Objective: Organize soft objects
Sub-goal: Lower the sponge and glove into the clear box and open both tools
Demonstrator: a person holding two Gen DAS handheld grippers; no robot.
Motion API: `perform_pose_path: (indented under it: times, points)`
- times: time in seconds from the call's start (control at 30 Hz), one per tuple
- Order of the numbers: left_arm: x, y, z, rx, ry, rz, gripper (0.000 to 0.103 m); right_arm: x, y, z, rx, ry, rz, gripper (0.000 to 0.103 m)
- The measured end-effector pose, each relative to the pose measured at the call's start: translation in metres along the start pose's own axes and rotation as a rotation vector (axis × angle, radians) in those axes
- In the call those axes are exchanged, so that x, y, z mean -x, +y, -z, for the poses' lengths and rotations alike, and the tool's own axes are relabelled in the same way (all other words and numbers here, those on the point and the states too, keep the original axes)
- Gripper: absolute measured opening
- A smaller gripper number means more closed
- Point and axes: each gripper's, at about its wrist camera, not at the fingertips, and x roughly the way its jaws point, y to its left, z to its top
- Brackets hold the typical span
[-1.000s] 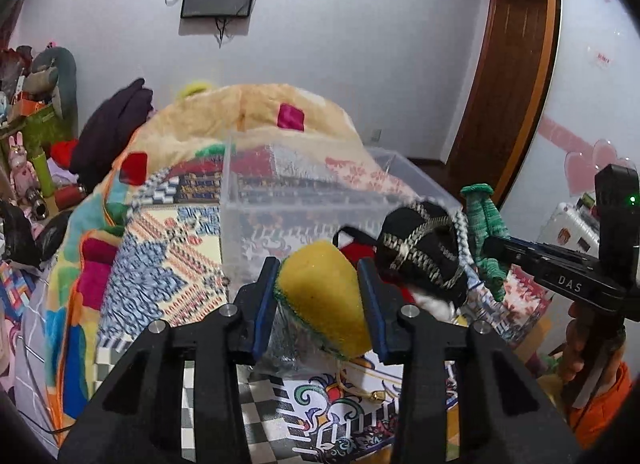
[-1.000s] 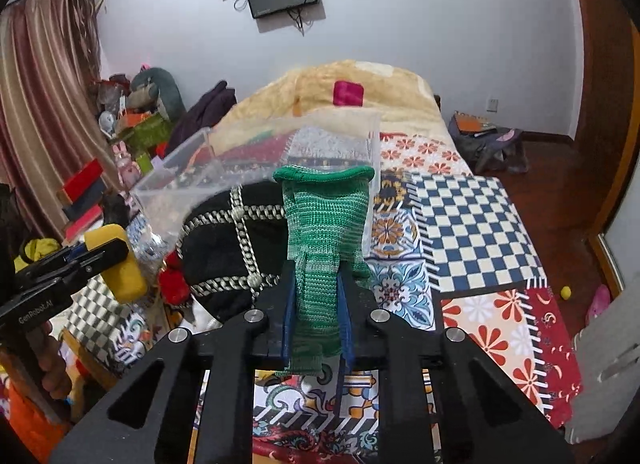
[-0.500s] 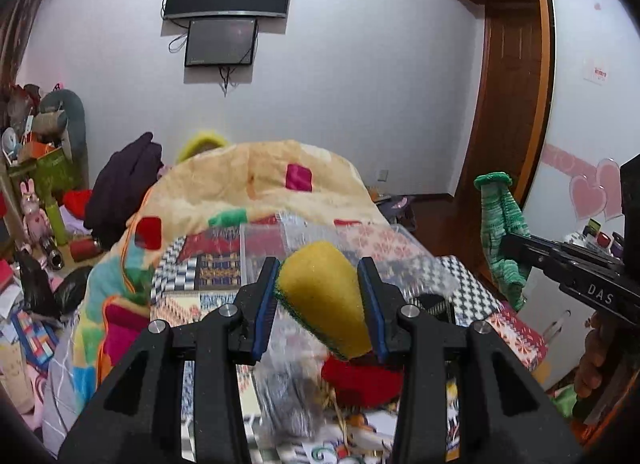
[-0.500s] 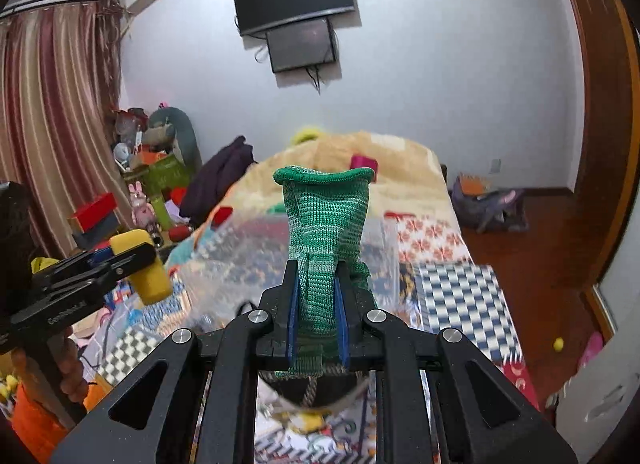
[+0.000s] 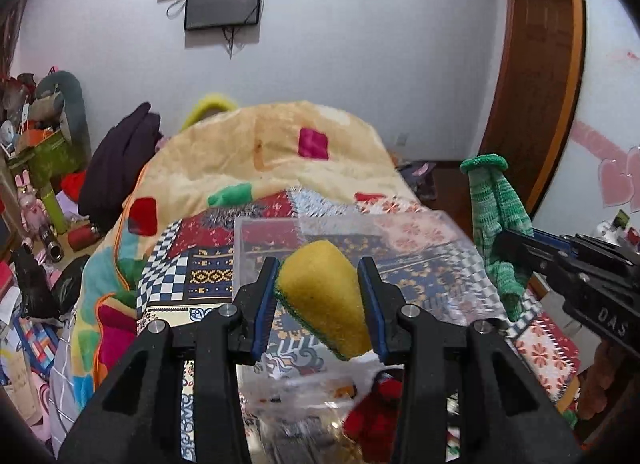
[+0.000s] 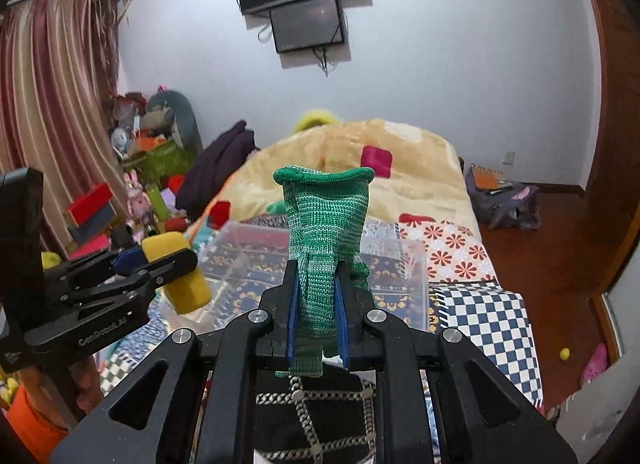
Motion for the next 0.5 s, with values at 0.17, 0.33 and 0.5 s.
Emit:
perform_pose_path:
  times: [0.17, 0.33, 0.5]
  points:
    - [-0.032, -0.001, 0.002, -0.022, 0.071, -0.028, 0.039, -0.027, -0.001, 0.004, 0.01, 0.071, 0.024, 0.014]
    - [-0.058, -0.002, 0.004, -0.025, 0.149, -0.022, 0.04, -0.048, -0.008, 0.004, -0.011, 0.141, 0.032, 0.014]
    - [-0.065, -0.003, 0.01, -0.008, 0.201, 0.017, 0.057, -0.055, -0.009, 0.008, -0.014, 0.192, 0.05, 0.018]
